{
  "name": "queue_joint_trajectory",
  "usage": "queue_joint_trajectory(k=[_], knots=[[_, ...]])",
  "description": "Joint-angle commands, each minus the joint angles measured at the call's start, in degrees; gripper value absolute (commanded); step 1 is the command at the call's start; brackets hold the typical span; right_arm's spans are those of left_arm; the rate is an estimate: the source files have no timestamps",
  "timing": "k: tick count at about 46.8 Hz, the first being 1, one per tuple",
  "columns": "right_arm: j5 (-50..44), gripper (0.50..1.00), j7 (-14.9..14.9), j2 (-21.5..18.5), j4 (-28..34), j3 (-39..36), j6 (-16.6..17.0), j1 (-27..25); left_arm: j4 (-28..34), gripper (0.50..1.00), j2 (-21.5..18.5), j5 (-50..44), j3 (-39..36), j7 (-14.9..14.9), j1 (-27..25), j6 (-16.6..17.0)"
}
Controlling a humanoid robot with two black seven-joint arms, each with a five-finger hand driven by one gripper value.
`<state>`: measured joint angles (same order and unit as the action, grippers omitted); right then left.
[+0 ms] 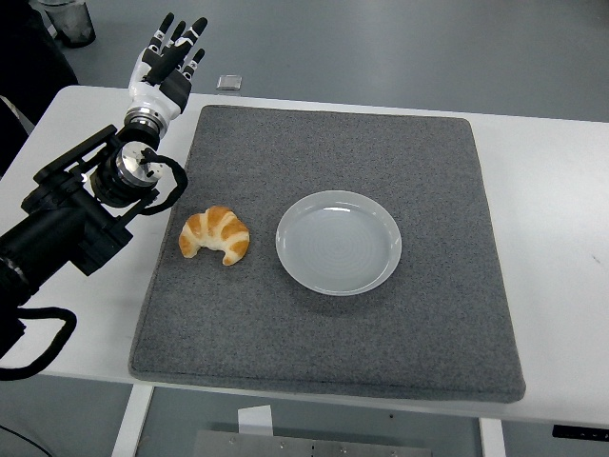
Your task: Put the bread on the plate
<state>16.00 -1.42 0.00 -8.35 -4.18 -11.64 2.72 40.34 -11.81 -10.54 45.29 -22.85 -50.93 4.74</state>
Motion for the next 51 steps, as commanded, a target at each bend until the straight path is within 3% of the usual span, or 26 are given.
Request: queue_joint_trajectory(k=[1,17,30,41,46,51], knots=[[0.0,0.952,0.0,0.0,0.0,0.0,0.0,0.0,0.1,1.0,0.0,0.1,0.0,-0.2,0.0,0.0],[0.0,0.952,0.0,0.0,0.0,0.1,0.0,0.0,0.6,1.0,-0.6,1.5,-0.8,-1.0,-0.6,-0.3],[0.0,0.952,-0.1,0.0,0.0,0.0,0.0,0.0,0.7,1.0,-3.9,14.2,-2.9,-0.4,-1.7,0.1],[0.0,0.952,0.0,0.0,0.0,0.0,0.0,0.0,1.8,1.0,-10.0,21.0,-14.7,-0.5,-5.4,-0.5],[0.0,0.952,0.0,0.0,0.0,0.1,0.0,0.0,5.0,1.0,-13.3,22.4,-19.3,-0.4,-6.7,-0.4],[0.0,0.954,0.0,0.0,0.0,0.1,0.0,0.0,9.1,1.0,-18.2,22.4,-28.7,-0.2,-10.1,-0.5]])
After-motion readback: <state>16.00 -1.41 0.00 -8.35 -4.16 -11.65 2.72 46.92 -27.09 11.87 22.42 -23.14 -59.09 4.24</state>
